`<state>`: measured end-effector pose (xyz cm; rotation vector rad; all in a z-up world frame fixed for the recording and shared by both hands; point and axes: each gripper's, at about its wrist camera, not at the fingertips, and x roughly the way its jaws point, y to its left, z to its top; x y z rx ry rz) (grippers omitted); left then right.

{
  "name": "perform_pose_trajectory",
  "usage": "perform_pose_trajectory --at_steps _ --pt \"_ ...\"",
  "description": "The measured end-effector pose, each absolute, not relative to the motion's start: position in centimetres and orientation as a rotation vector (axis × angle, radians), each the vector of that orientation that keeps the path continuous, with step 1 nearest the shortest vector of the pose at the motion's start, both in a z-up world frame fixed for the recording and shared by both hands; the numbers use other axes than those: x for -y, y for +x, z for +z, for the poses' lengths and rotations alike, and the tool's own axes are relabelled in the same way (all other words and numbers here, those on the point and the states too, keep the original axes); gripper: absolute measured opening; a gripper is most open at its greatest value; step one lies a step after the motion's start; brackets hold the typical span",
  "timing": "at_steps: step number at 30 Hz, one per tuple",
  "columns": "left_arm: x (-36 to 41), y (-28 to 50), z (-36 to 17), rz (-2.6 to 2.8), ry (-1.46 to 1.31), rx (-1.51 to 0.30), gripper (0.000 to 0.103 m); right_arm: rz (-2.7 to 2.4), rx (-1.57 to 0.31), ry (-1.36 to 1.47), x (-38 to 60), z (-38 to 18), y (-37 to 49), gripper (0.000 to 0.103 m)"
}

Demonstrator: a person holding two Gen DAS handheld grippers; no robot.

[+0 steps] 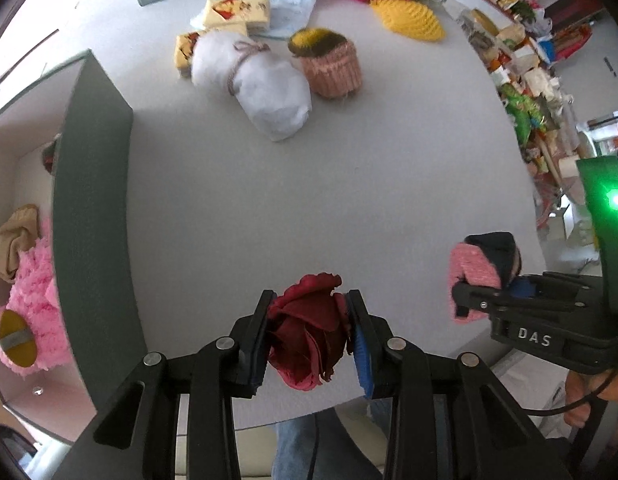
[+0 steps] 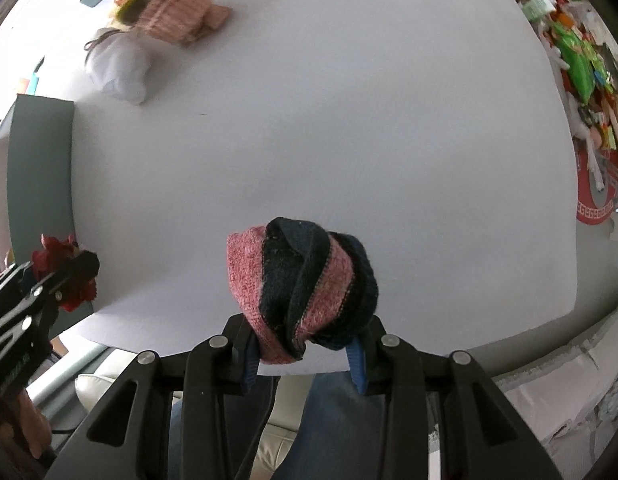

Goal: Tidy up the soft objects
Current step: 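Carry the red rose and pink-and-black cap over the white box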

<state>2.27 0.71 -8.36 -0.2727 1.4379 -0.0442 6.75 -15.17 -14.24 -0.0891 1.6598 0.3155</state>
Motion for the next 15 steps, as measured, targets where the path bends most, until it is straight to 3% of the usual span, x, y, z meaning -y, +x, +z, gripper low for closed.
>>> perform_pose_trajectory --at_steps 15 --pt "-5.0 -0.8 -4.7 0.003 -0.316 -1.309 0.037 0.396 -1.575 -0.205 10.3 -9.4 6.4 0.039"
